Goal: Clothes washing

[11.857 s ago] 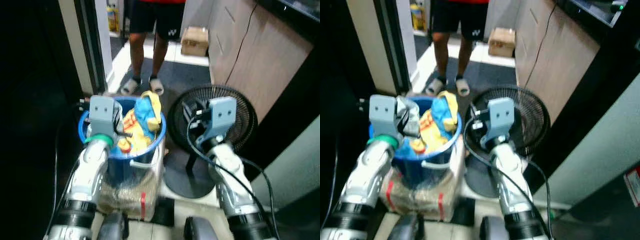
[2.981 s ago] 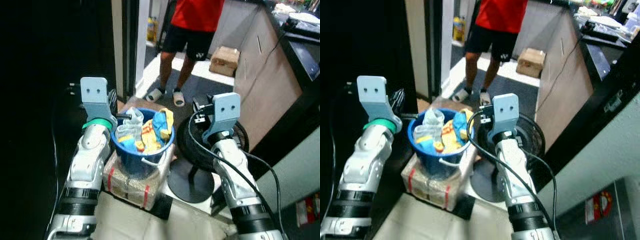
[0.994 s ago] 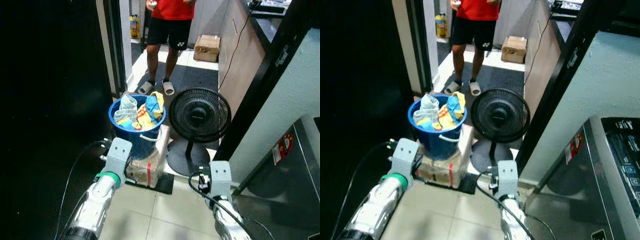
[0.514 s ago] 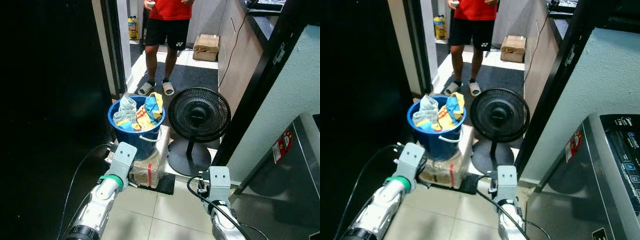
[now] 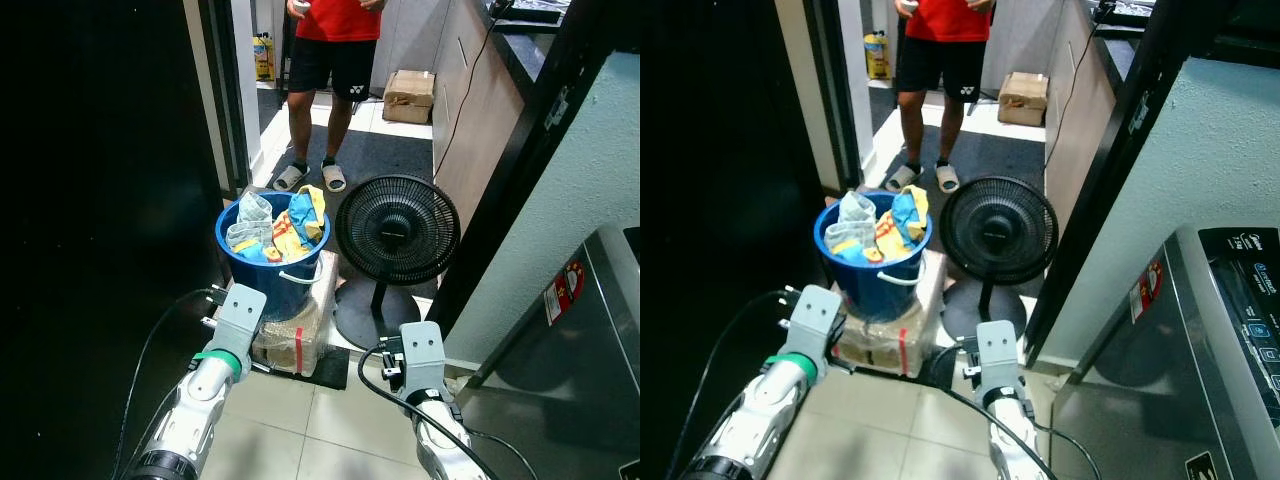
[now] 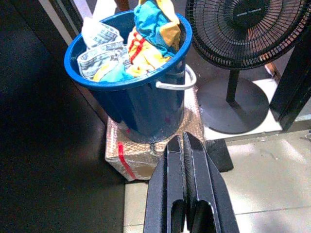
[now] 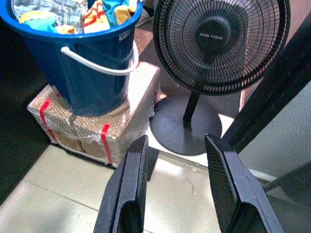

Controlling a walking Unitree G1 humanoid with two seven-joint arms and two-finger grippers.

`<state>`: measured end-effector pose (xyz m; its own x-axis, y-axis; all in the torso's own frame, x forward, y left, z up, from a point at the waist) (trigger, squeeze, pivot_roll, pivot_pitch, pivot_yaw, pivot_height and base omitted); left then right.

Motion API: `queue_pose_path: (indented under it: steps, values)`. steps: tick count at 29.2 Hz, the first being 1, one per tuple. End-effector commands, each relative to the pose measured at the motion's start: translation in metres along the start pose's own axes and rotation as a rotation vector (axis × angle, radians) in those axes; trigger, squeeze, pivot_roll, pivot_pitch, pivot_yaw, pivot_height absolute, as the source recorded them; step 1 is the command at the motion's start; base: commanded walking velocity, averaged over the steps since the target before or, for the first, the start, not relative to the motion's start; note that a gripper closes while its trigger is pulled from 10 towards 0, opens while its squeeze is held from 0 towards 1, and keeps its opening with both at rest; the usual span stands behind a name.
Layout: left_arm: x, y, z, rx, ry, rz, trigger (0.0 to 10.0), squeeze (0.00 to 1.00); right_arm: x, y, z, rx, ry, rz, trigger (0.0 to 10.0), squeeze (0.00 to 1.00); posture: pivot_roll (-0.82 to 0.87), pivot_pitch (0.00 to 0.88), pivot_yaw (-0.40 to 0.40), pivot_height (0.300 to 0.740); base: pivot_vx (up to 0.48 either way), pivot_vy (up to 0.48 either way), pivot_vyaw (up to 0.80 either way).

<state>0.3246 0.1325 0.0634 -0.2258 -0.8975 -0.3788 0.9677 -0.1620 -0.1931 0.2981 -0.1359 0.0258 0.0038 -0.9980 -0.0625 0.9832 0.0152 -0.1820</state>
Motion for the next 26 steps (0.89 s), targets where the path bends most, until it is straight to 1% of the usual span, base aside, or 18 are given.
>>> queue_pose_path:
  steps: [1, 13, 17, 23, 26]
  values:
    - [-0.0005, -0.0007, -0.0052, -0.015, 0.006, 0.009, 10.0, 0.0, -0.0021, 0.0001, -0.0002, 0.008, -0.011, 0.01, 10.0, 0.0, 0.03, 0.0, 0.042, 0.74, 0.285, 0.0, 0.8]
    - [-0.0004, -0.0001, -0.0054, -0.017, 0.002, 0.018, 10.0, 0.0, -0.0026, -0.0005, -0.0009, 0.009, -0.025, 0.014, 10.0, 0.0, 0.03, 0.0, 0.04, 0.74, 0.283, 0.0, 0.78]
    - [0.0006, 0.0008, -0.0048, -0.015, 0.001, 0.018, 10.0, 0.0, -0.0021, -0.0005, -0.0002, 0.017, -0.009, 0.005, 10.0, 0.0, 0.02, 0.0, 0.04, 0.74, 0.262, 0.0, 0.0]
    - [0.001, 0.0013, -0.0046, -0.011, 0.001, 0.016, 10.0, 0.0, -0.0019, -0.0005, -0.0001, 0.02, -0.009, 0.004, 10.0, 0.0, 0.02, 0.0, 0.04, 0.74, 0.291, 0.0, 0.0]
    - [0.0021, 0.0026, -0.0036, -0.006, 0.0, 0.014, 10.0, 0.0, 0.0027, -0.0004, -0.0001, 0.022, -0.006, -0.012, 10.0, 0.0, 0.02, 0.0, 0.042, 0.74, 0.41, 0.0, 0.0]
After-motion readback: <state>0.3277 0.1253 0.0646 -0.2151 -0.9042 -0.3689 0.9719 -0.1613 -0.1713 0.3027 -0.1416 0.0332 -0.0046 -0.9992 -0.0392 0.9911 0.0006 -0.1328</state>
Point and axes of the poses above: a point about 5 cm out from each wrist's last joint towards the gripper, its own y axis pointing out of the wrist towards the gripper, its own z axis along the axis of the wrist's last joint, x = y × z, the point moved 1 cm from there along y, pointing out of the wrist towards the gripper, and after that the axes turned 11 degrees about y, right-handed, at the moved point
